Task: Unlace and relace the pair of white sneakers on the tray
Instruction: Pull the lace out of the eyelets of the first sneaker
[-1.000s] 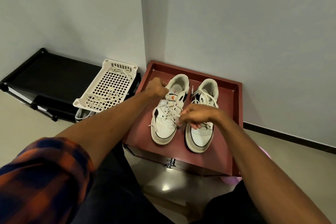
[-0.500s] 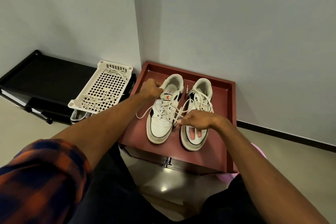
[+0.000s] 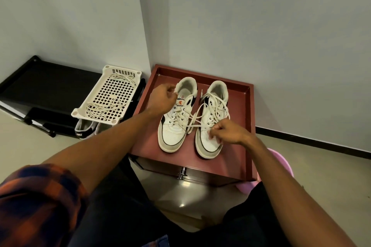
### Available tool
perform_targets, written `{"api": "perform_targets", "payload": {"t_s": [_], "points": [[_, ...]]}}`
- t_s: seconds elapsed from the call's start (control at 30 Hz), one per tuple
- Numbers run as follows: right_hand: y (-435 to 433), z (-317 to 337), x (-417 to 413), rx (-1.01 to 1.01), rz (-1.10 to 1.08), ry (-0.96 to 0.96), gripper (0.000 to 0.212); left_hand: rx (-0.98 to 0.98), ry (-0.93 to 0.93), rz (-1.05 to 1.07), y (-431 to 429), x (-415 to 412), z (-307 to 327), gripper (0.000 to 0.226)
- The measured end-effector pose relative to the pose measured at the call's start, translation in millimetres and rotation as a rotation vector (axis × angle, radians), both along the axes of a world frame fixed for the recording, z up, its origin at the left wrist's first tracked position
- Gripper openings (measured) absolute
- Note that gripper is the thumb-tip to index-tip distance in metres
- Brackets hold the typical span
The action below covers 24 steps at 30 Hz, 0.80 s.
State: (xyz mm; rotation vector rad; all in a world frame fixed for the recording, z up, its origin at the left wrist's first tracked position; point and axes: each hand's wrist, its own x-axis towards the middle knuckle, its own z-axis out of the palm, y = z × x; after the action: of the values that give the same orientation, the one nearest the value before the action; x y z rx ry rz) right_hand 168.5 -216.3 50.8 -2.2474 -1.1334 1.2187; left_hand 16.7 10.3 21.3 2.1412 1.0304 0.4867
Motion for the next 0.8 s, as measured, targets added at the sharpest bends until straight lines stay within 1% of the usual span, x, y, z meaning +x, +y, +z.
{"api": "perform_targets", "payload": {"t_s": [0.03,0.1,0.13,0.17,0.2,0.23,0.3,0.37,0.43,0.47,0.53,0.6,0.63,0.7,0.8], "points": [[0.9,-1.3,-0.8,0.045,-0.063,-0.080,0.021,0.047,-0.022,-0.041,-6.3,-4.6,0.4,0.035],[4.3,2.6,-5.9,0.118,-0.170,-0.386,0.009,0.123,-0.029,-0.109,-12.5,-14.5,1.0,0.035],[6.7,6.5,-10.9,0.130,-0.213,-0.541,0.016,0.139,-0.027,-0.116,-12.5,-18.9,0.2,0.035],[10.1,9.2,-16.2,0.147,-0.211,-0.657,0.026,0.121,-0.027,-0.094,-12.2,-23.2,0.9,0.034],[13.9,10.6,-21.3,0.171,-0.161,-0.729,0.034,0.067,-0.036,-0.051,-11.3,-27.0,0.8,0.034],[19.6,10.4,-26.8,0.195,-0.093,-0.758,0.039,-0.007,-0.053,0.005,-11.3,-30.3,1.8,0.036],[34.1,5.6,-38.9,0.235,-0.014,-0.712,0.037,-0.124,-0.062,0.081,-10.4,-35.8,0.9,0.039],[52.5,-4.9,-51.6,0.252,-0.037,-0.589,0.027,-0.180,0.034,0.076,-9.8,-40.2,-8.4,0.046],[67.7,-16.6,-65.8,0.276,-0.091,-0.479,0.023,-0.259,0.147,0.040,-12.7,-44.6,-18.4,0.063],[73.5,-22.8,-71.3,0.304,-0.106,-0.455,0.021,-0.313,0.171,0.028,-15.0,-46.5,-24.1,0.073],[81.5,-32.0,-75.8,0.362,-0.129,-0.439,0.010,-0.374,0.190,-0.013,-23.0,-49.9,-31.6,0.083],[82.8,-34.0,-72.0,0.356,-0.115,-0.407,0.005,-0.386,0.192,-0.060,-30.9,-50.9,-36.1,0.082],[81.3,-32.9,-68.3,0.336,-0.080,-0.401,0.005,-0.386,0.178,-0.070,-33.7,-50.9,-37.5,0.084],[76.1,-32.4,-57.7,0.289,-0.008,-0.421,0.006,-0.396,0.142,-0.061,-35.0,-49.6,-40.4,0.095],[64.1,-33.6,-41.3,0.250,-0.016,-0.436,0.014,-0.418,0.156,-0.073,-30.2,-45.3,-43.8,0.106]]}}
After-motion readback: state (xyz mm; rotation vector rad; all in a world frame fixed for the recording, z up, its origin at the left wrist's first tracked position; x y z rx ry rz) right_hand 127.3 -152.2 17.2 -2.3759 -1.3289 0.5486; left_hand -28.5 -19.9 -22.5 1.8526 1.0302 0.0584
